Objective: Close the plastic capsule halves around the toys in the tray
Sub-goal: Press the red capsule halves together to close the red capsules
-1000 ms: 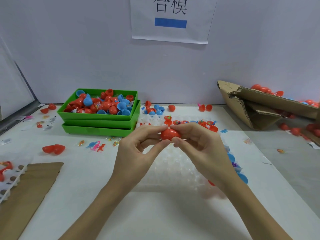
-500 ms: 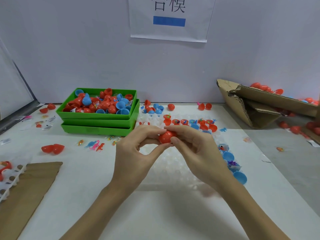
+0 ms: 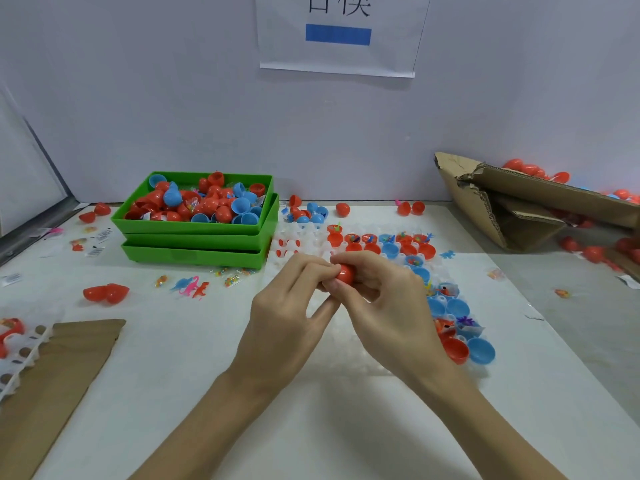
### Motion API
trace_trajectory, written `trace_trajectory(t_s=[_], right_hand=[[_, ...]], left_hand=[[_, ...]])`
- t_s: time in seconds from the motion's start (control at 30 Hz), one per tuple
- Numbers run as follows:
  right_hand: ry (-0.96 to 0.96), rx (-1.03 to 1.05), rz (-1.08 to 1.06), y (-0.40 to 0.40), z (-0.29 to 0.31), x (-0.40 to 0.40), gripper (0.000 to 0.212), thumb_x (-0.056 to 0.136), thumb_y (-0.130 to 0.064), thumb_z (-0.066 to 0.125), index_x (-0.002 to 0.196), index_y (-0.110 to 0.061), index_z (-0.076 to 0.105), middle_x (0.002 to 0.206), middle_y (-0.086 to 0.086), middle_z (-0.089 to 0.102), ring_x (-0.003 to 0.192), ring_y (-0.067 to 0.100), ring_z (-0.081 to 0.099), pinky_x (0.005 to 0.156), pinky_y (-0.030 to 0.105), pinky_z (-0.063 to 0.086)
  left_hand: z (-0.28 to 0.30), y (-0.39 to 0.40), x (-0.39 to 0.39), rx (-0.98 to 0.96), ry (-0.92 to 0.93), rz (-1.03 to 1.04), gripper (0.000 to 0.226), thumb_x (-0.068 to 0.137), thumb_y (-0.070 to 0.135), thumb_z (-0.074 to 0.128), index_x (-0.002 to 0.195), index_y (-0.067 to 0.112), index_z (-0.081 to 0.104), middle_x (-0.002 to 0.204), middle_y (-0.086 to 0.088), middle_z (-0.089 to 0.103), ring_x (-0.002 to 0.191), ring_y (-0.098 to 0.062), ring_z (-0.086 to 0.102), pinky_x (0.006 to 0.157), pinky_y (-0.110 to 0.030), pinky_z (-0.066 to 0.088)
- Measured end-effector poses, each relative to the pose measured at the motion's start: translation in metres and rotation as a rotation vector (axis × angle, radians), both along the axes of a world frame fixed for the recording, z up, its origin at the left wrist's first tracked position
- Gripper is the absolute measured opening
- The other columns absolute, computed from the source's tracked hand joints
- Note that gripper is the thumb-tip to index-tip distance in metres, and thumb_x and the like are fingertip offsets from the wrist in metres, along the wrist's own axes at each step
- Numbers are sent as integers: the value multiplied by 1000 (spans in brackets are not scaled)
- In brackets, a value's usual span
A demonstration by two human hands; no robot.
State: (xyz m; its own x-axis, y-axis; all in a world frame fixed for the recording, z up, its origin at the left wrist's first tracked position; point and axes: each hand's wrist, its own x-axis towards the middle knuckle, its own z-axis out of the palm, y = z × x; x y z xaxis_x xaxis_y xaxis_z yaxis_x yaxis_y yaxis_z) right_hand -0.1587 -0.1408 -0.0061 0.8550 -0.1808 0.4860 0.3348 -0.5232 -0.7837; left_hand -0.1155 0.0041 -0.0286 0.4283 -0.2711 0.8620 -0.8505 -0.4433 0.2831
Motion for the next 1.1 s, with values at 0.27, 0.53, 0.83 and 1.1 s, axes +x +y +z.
trace_trajectory(t_s=[0.27, 0.53, 0.83, 1.1], right_hand=[[-25, -58, 26, -1, -1, 1, 25, 91, -20, 76, 115, -22, 71, 97, -21, 70, 96, -3, 68, 84, 9, 52], [-21, 86, 83, 4, -4, 4, 54, 90, -31, 76, 140, -22, 60, 123, -21, 66, 109, -8, 64, 85, 7, 50], [-93, -120, 173, -1, -3, 2, 11, 100, -13, 65, 111, -15, 67, 95, -12, 71, 95, 7, 70, 82, 18, 57], [-98, -131, 179, -2, -5, 3, 15, 101, -16, 64, 116, -16, 65, 100, -12, 71, 99, 7, 70, 85, 22, 57]], left_hand=[[3, 2, 2, 43, 48, -13, 34, 87, 9, 79, 120, 2, 72, 113, -9, 68, 106, -17, 65, 101, -23, 53], [9, 9, 4, 32, -15, 5, 33, 86, 5, 82, 118, -1, 72, 113, -10, 69, 107, -17, 66, 101, -20, 52], [8, 10, 5, 68, -37, -3, 29, 83, 2, 86, 108, -3, 72, 102, -11, 68, 94, -18, 62, 89, -20, 53], [12, 11, 7, 51, 45, -96, 28, 84, 5, 86, 108, 2, 72, 104, -6, 65, 93, -15, 65, 85, -24, 56]])
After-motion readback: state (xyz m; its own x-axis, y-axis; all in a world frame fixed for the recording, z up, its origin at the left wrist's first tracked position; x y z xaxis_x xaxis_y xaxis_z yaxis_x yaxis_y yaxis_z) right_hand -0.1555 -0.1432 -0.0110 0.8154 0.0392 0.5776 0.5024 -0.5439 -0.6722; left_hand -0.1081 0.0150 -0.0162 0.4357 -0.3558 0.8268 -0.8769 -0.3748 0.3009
